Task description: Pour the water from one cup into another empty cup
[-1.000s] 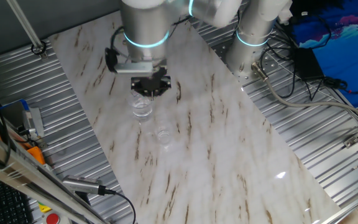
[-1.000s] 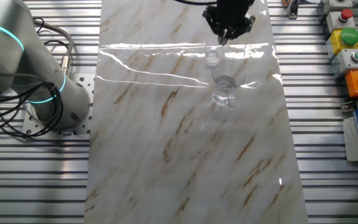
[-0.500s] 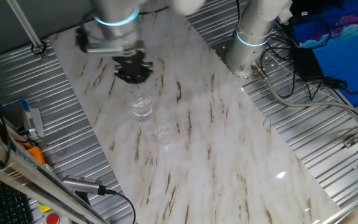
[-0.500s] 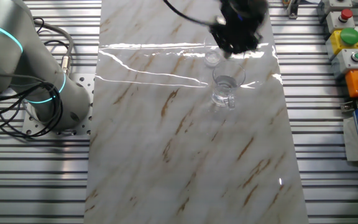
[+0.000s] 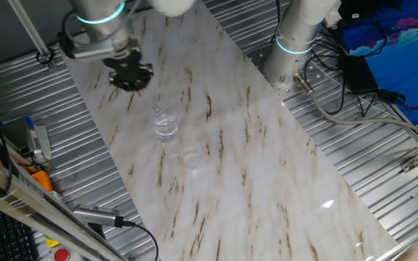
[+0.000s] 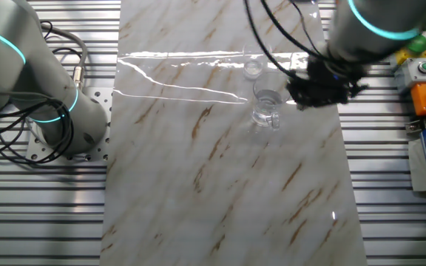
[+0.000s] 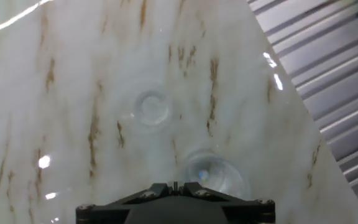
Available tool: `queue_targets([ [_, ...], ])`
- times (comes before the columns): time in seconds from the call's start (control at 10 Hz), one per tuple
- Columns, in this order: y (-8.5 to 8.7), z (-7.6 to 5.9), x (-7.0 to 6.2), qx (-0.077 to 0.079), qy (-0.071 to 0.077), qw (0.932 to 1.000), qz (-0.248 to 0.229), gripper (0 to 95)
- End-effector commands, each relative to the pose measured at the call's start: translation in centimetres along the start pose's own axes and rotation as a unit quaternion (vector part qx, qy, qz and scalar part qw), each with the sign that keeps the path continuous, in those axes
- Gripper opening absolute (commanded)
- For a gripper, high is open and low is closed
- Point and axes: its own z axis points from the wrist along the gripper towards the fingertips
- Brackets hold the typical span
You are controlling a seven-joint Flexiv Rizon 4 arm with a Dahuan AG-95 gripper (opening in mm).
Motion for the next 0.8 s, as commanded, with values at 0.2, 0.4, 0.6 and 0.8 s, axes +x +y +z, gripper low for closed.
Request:
queue_targets([
  [0.2, -0.37, 0.28, 0.06, -0.015, 0.005, 0.9997, 0.019, 0.0],
  [0.4, -0.37, 0.28, 0.06, -0.009, 0.016, 0.9967, 0.079, 0.0],
  [0.6, -0.37, 0.28, 0.06, -0.002, 0.014, 0.9904, 0.137, 0.0],
  [0.8, -0.37, 0.28, 0.06, -0.001, 0.013, 0.9901, 0.14, 0.0],
])
